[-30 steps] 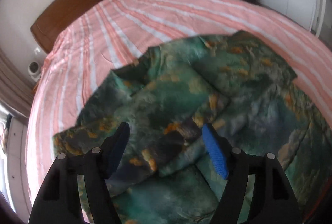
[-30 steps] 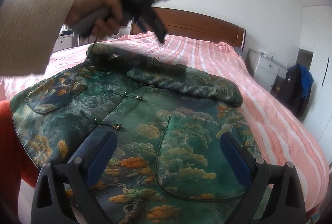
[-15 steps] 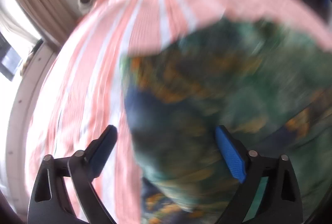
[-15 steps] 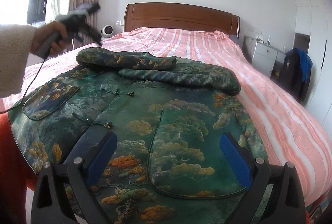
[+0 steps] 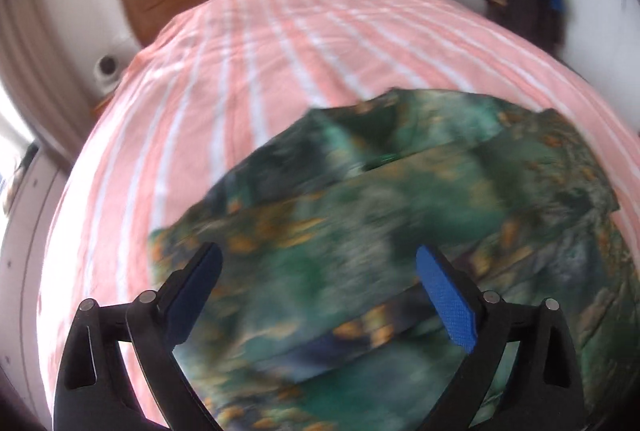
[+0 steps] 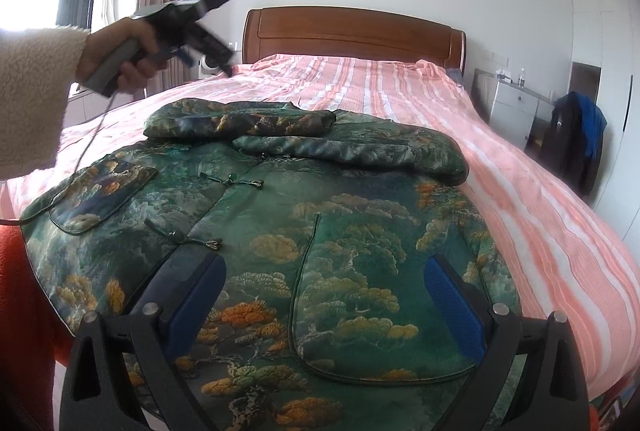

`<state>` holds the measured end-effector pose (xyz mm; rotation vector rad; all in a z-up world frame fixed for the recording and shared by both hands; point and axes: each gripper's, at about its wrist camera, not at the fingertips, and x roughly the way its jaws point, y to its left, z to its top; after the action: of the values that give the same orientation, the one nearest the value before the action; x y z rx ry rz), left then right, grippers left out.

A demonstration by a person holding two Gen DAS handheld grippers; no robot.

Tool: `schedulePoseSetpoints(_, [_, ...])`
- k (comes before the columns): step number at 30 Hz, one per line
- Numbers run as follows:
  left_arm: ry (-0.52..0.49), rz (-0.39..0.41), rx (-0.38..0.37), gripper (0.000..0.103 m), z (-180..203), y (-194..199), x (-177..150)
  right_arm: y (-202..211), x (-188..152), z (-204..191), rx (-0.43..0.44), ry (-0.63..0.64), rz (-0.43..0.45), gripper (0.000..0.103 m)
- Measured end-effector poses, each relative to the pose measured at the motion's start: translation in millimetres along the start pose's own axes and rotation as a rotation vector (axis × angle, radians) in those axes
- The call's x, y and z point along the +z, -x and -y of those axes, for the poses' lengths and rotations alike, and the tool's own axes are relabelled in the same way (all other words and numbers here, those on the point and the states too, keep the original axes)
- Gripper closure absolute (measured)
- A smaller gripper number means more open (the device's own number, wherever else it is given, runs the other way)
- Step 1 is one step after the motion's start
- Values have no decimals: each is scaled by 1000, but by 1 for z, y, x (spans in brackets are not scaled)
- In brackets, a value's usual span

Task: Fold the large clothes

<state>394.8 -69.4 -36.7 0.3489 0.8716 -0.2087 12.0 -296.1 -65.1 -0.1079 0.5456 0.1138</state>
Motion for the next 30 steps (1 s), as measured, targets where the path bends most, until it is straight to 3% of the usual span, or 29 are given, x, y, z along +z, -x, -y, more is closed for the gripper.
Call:
schedulePoseSetpoints(2, [-28,-12,-4,4,27,-19,6,2,0,0,-2,1,6,4])
schedulePoseSetpoints(6, [-30,-156,11,5,65,-78,-12,5,0,1,-8,5,10,4])
schedulePoseSetpoints(10, [-55,-133,40,4,74,-85,-21,6,-1,3,-6,6,9,4])
schedulePoseSetpoints(12, [-37,-125,25,4,65,-71,-17,7,0,5,-1,-4,13,4])
schedulePoseSetpoints(18, [-30,-1,-1,4,33,1,-25,6,1,11,17,-38,12,4])
schedulePoseSetpoints(24, [-28,48,-10,4,9,68,-59,9,2,14,22,-51,26,4])
schedulePoseSetpoints(30, [3,38,-1,4,-10,113,-106,9,2,15,34,-59,24,4])
